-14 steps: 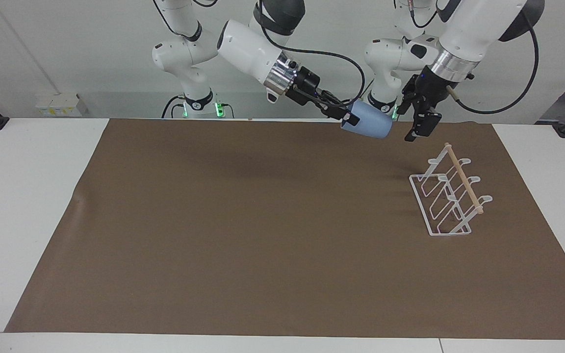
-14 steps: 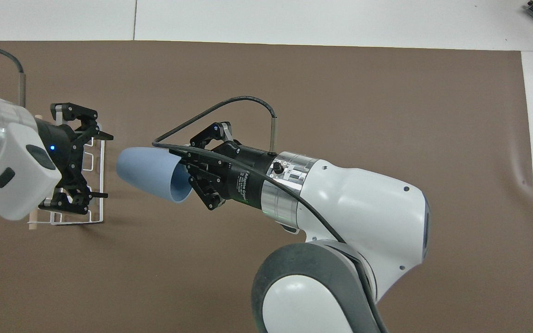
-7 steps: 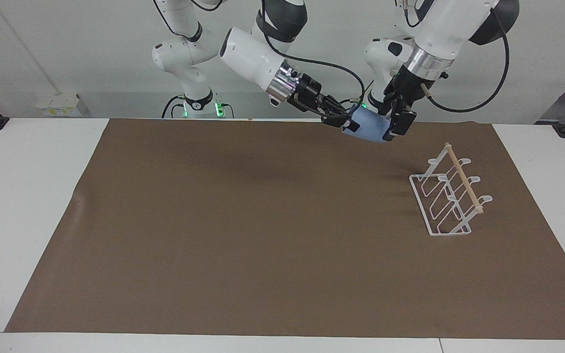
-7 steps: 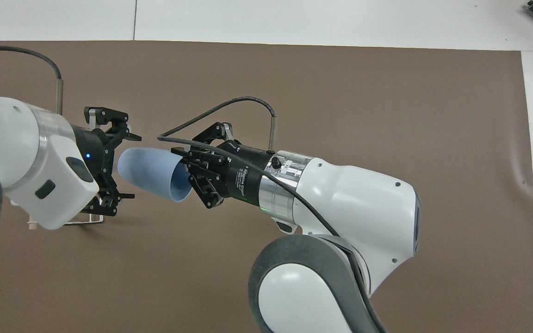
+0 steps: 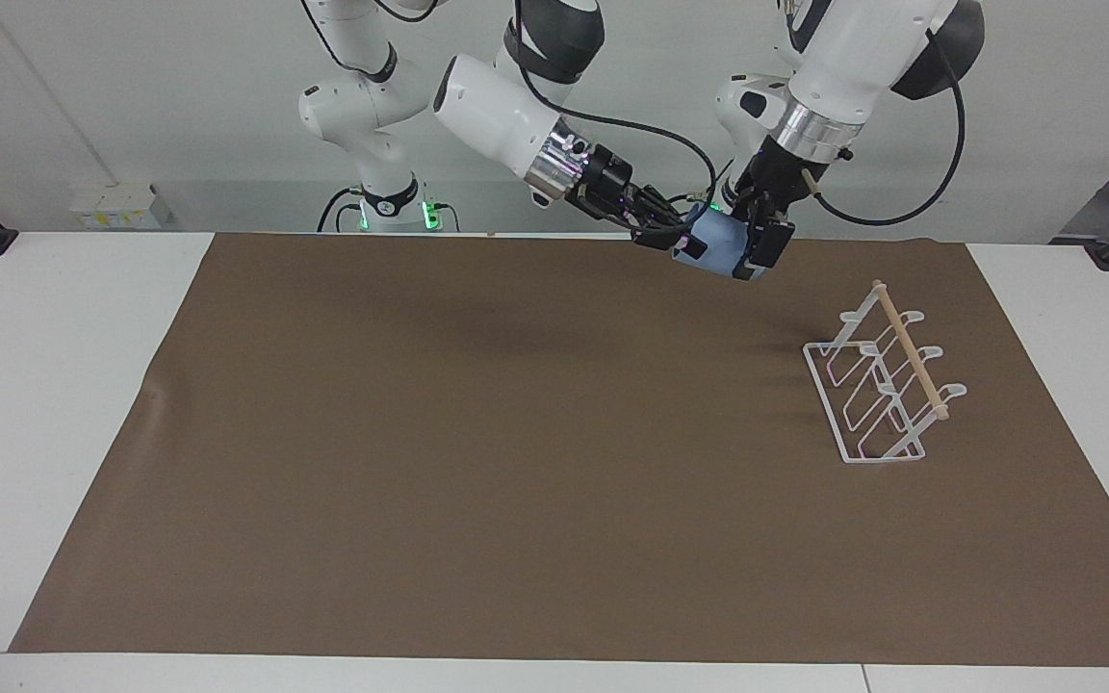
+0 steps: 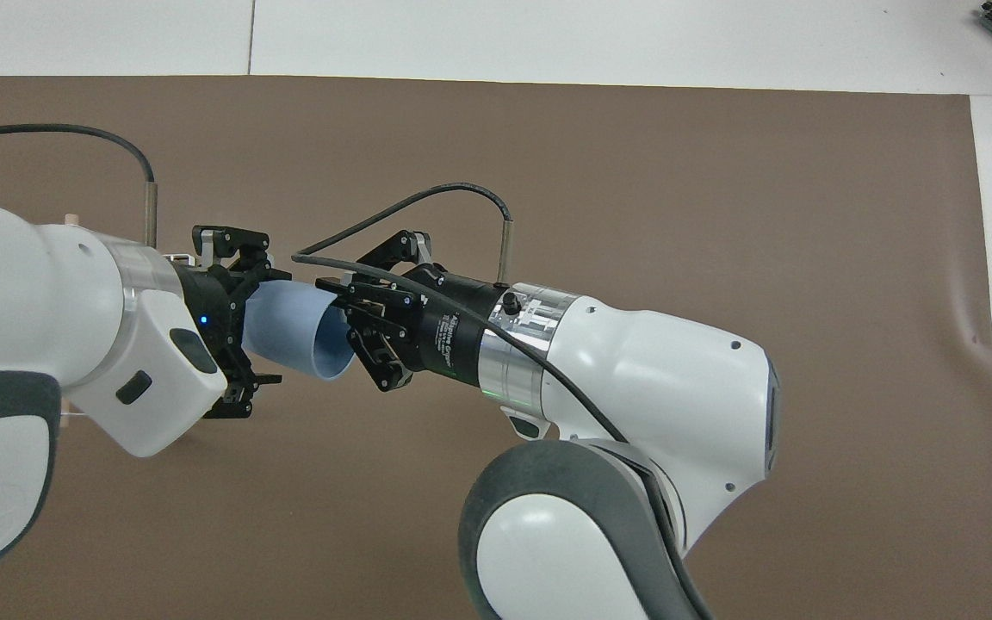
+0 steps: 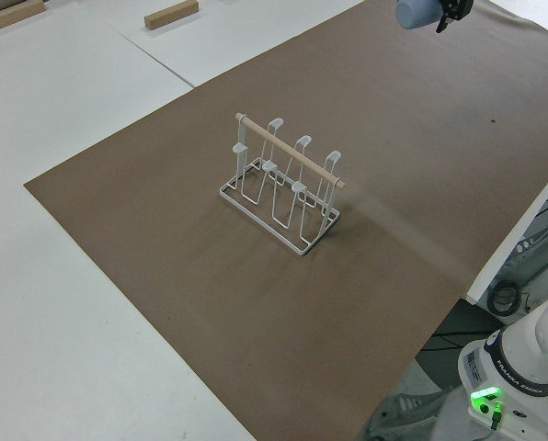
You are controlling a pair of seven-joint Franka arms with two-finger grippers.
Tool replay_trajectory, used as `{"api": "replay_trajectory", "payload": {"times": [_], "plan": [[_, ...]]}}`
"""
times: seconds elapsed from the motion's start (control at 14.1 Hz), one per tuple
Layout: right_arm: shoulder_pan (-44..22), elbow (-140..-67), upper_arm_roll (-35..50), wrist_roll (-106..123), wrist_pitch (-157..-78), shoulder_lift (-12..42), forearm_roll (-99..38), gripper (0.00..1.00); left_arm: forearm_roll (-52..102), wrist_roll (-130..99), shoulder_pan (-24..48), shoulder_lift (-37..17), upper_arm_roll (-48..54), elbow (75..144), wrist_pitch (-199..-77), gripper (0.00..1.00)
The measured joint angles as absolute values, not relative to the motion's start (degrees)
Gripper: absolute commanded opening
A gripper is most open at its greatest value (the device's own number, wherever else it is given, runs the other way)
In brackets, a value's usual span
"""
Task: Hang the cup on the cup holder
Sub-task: 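Grasp the cup with the left gripper while the right gripper releases it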
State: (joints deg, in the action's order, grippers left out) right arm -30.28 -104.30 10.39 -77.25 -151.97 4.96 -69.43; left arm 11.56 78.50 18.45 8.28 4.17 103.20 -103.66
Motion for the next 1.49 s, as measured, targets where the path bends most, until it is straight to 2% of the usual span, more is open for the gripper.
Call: {"api": "replay_trajectory", "payload": {"times": [0.07, 0.85, 0.92, 1.14, 1.49], "plan": [[-30.38, -104.48, 10.4, -78.12, -151.94, 4.95, -69.44, 0.0, 11.52, 78.32, 18.64, 8.28, 4.16, 103.22, -104.05, 0.02], [-30.39, -104.51, 10.38, -80.02, -151.94, 4.98, -69.44, 0.0, 11.71, 78.06, 18.66, 8.28, 4.05, 103.3, -104.03, 0.0], [-30.39, -104.51, 10.39, -80.02, -151.94, 4.98, -69.44, 0.12, 11.71, 78.06, 18.66, 8.28, 4.05, 103.31, -104.03, 0.0], [-30.38, -104.49, 10.28, -80.14, -152.17, 5.0, -69.46, 0.86, 11.71, 77.45, 18.65, 8.29, 3.88, 103.37, -103.91, 0.0], [-30.34, -104.47, 9.95, -80.6, -152.3, 5.0, -69.47, 0.88, 11.6, 77.36, 18.43, 8.32, 3.42, 103.41, -103.59, 0.0]]}}
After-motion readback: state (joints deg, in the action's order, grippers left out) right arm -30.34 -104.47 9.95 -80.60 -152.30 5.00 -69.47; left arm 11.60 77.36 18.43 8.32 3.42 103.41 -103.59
